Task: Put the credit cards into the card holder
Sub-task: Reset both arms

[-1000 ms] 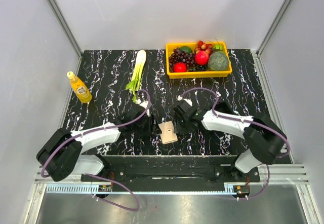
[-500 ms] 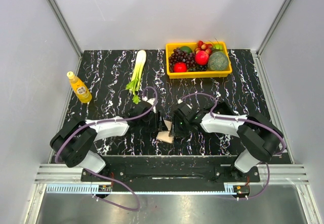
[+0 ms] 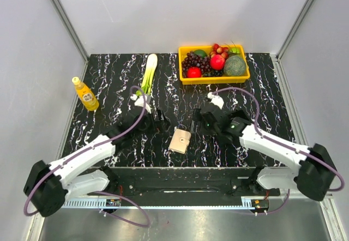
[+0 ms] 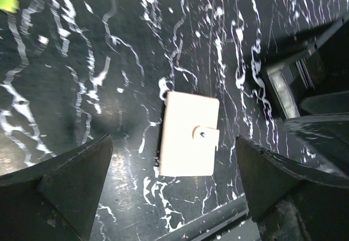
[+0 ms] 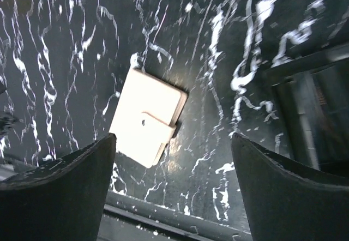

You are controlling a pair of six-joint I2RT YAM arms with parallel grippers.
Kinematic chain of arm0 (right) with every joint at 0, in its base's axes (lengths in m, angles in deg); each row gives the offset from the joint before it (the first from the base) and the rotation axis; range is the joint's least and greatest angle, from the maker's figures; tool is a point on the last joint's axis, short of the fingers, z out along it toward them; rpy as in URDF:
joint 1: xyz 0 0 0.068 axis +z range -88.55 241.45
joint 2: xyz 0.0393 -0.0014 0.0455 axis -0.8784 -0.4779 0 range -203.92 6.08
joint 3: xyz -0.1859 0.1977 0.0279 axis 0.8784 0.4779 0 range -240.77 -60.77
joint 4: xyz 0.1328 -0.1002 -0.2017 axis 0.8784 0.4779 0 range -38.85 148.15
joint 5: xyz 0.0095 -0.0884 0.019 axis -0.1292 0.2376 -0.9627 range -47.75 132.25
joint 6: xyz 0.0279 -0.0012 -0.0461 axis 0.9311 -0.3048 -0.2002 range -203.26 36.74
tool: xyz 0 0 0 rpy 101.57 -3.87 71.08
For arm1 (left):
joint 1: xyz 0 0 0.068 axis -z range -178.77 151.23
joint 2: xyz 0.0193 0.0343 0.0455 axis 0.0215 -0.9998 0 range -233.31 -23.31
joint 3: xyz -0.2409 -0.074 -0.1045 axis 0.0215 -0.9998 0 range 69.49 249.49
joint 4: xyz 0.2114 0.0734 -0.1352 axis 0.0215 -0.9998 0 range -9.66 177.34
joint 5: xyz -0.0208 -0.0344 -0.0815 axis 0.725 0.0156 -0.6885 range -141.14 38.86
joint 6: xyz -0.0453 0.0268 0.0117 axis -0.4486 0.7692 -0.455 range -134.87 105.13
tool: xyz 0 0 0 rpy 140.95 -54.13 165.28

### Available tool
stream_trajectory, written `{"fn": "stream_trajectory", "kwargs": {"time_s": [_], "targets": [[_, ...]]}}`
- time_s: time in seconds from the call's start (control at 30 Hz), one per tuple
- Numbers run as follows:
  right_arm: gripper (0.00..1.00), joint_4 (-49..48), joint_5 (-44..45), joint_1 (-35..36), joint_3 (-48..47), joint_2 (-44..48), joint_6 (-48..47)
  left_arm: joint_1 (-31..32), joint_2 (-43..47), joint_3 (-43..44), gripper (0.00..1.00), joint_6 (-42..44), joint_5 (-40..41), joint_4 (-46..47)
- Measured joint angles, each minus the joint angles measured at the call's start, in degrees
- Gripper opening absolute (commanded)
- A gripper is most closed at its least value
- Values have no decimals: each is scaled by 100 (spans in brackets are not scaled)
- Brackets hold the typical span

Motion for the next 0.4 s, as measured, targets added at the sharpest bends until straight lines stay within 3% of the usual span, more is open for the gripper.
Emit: {"fn": "stream_trajectory", "kwargs": {"time_s": [0.13,0.4], "targets": [[100,350,348,-398,-44,680,-127,-48,518,151,99,125,678,-374],[99,994,476,-2173,-249,1438,-468,-66,1185,166,99,234,1429,-761]]}}
